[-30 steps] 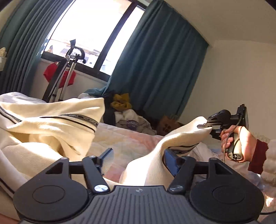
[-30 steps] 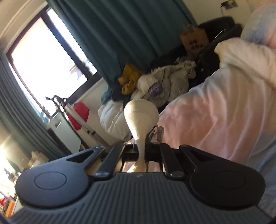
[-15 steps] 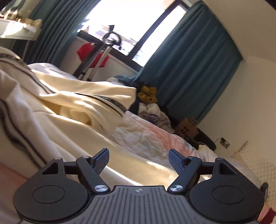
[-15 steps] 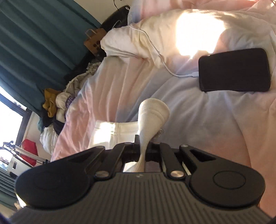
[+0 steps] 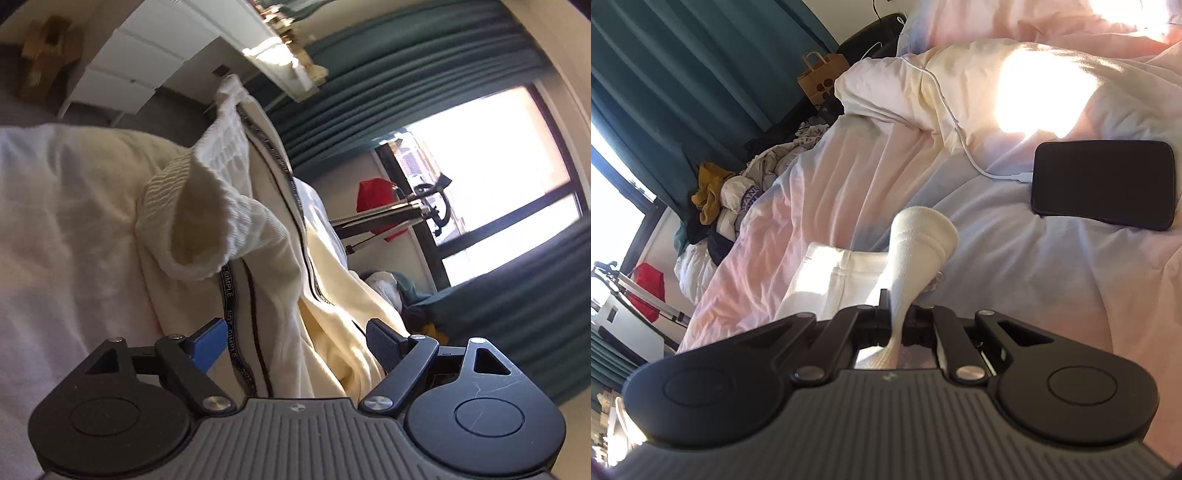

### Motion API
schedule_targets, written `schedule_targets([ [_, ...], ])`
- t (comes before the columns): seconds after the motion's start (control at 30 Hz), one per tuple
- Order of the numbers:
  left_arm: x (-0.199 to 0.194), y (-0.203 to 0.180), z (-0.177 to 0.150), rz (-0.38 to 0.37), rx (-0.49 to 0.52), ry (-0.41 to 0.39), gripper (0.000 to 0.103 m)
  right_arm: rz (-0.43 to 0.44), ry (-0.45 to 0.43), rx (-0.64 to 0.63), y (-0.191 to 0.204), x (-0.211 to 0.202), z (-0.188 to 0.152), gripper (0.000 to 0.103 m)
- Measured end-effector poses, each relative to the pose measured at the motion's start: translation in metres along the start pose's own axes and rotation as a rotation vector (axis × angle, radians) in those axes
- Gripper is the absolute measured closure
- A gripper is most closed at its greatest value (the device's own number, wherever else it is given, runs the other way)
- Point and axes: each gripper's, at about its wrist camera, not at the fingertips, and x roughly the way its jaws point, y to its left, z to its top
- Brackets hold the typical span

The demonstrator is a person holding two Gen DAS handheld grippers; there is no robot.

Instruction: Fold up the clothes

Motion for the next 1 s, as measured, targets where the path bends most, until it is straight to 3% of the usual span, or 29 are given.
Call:
schedule_targets([
  [0.13, 0.026, 0.002, 0.017, 0.069, -0.050, 0.048, 0.019, 0.003, -0.010, 0.009, 0.003, 0.001, 0.000, 0.097],
  [0.27, 0.057, 0.014, 0.033, 0.193, -0.176, 0.109, 0.019, -0.008, -0.022, -0.036, 0.008, 0.005, 0.001, 0.097],
  [0.43, 0.065, 0.029, 0.063, 0.223, -0.336, 0.097, 0.024, -0.033, -0.046, -0.094, 0.016, 0.016, 0.002, 0.097],
  [0.5, 0.069, 0.030, 0.073, 0.243, -0.325, 0.117, 0.031, -0.046, -0.050, -0.114, 0.019, 0.022, 0.002, 0.097],
  [0.57, 0.070, 0.027, 0.079, 0.252, -0.299, 0.129, 0.046, -0.054, -0.050, -0.119, 0.021, 0.027, 0.002, 0.097],
  [0.7, 0.058, 0.020, 0.087, 0.266, -0.252, 0.120, 0.057, -0.063, -0.056, -0.117, 0.020, 0.035, 0.002, 0.097],
  [0.77, 0.047, 0.015, 0.092, 0.266, -0.216, 0.124, 0.075, -0.050, -0.056, -0.101, 0.018, 0.034, 0.003, 0.097],
  [0.8, 0.039, 0.013, 0.097, 0.263, -0.199, 0.122, 0.080, -0.044, -0.057, -0.093, 0.017, 0.034, 0.003, 0.097],
  [1.0, -0.024, 0.008, 0.132, 0.220, -0.130, 0.096, 0.085, 0.039, -0.104, -0.071, 0.018, 0.019, 0.008, 0.097],
])
